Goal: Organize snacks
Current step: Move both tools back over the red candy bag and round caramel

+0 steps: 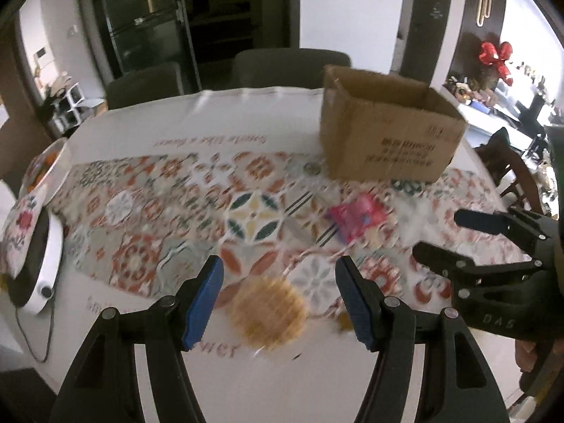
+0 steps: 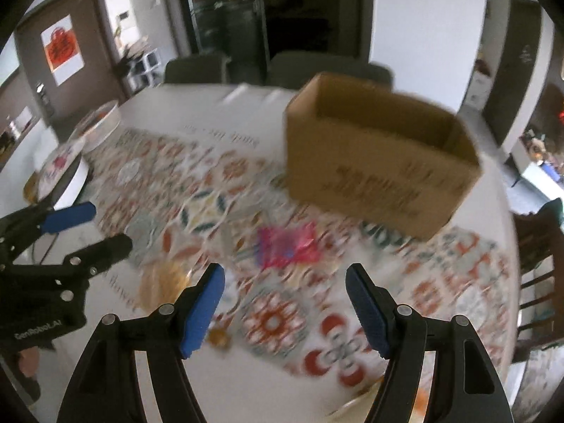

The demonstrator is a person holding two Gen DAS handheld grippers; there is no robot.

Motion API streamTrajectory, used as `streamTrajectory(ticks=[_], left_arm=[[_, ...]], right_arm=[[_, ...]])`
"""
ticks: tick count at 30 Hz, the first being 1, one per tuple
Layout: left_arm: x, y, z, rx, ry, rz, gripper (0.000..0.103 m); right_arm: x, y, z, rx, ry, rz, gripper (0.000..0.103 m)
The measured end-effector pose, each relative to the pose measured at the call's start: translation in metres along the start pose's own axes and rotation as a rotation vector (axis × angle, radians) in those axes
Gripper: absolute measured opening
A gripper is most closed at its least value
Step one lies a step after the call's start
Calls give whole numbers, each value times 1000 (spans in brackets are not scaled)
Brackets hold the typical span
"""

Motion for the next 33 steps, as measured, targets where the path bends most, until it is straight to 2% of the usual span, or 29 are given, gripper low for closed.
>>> streamTrajectory(ticks=[6, 10, 13, 16, 19, 23, 30, 33], left_arm=[[1, -23, 41, -37, -26, -69, 65], [5, -33, 73, -87, -77, -79, 65], [6, -35, 95, -105, -108, -84, 65], [12, -35, 109, -121, -143, -73, 65], [18, -37, 117, -145, -163, -72, 65], [24, -42, 120, -161, -171, -87, 65], [32, -49, 124, -204, -197, -77, 65], [34, -52, 125, -226, -206, -73, 65]], right_arm=[[32, -31, 39, -49, -128, -46, 71], [52, -47, 64, -85, -208, -64, 71], [62, -55, 79, -101, -254, -77, 66], [71, -59, 90, -114, -283, -82, 66], [83, -61, 97, -118, -307, -86, 66], [97, -62, 99, -114, -337, -89, 60], [110, -66, 95, -136, -329, -69, 55], [112, -66, 93, -157, -322, -33, 45]])
Point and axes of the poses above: each gripper's, at about its wrist camera, not at the fingertips, and x roughly the way its jaws point, y to its right, z to its underside, the point moved 7 cm from there along x, roughly the way its jaws point, and after that the axes turned 1 degree about y, right-handed, at the moved point
